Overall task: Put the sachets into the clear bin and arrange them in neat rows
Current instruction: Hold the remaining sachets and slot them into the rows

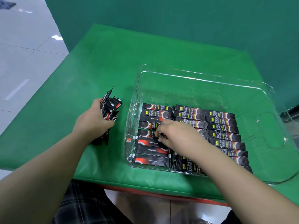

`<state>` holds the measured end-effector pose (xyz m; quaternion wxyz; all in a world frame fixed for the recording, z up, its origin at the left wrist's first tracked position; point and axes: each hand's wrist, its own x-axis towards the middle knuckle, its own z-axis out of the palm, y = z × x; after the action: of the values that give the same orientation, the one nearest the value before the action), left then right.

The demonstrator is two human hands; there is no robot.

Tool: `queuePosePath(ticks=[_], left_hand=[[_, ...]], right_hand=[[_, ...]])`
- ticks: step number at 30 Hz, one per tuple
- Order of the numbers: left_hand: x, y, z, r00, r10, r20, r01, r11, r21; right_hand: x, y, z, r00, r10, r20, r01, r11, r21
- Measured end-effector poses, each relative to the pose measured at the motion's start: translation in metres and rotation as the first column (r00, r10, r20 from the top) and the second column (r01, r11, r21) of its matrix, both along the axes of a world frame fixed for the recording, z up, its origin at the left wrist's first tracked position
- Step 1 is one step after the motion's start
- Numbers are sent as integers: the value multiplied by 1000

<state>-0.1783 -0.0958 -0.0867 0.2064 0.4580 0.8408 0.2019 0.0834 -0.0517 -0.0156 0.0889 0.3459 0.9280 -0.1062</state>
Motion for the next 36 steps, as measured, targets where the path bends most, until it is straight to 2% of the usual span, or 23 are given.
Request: queuePosePath(ticks=[10, 13, 16, 18, 24, 27, 29, 33, 36], left_hand=[[4, -2, 7, 1000, 2, 4, -2, 1000, 4], [3, -2, 6, 1000, 3, 4, -3, 1000, -1], [2, -1, 3, 1000, 5, 20, -5, 1000, -5], [2, -1, 2, 1000, 3, 19, -2, 1000, -5], [3, -1, 3, 1000, 10, 11, -10, 1000, -3], [4, -2, 5, 1000, 11, 9, -11, 1000, -2], [4, -2, 7, 1000, 14, 9, -14, 1000, -3], [4, -2, 7, 1000, 12, 9, -12, 1000, -3], [4, -2, 6, 1000, 13, 12, -13, 1000, -3]], right_hand=[[-15, -1, -12, 990, 73, 124, -70, 997, -28], [-15, -1, -8, 994, 69, 82, -69, 998, -10], [-12, 4, 1, 999, 6, -38, -7, 999, -32], [-10, 8, 4, 998, -26, -63, 24, 999, -44], [-33, 31, 8, 999, 2, -34, 1, 997, 80], [-46, 45, -5, 996, 92, 20, -94, 948, 303], [-47, 48, -13, 999, 51, 4, -48, 915, 401], [-36, 39, -21, 993, -41, -112, 72, 954, 292], [-28, 38, -26, 991, -98, -86, 120, 948, 296]])
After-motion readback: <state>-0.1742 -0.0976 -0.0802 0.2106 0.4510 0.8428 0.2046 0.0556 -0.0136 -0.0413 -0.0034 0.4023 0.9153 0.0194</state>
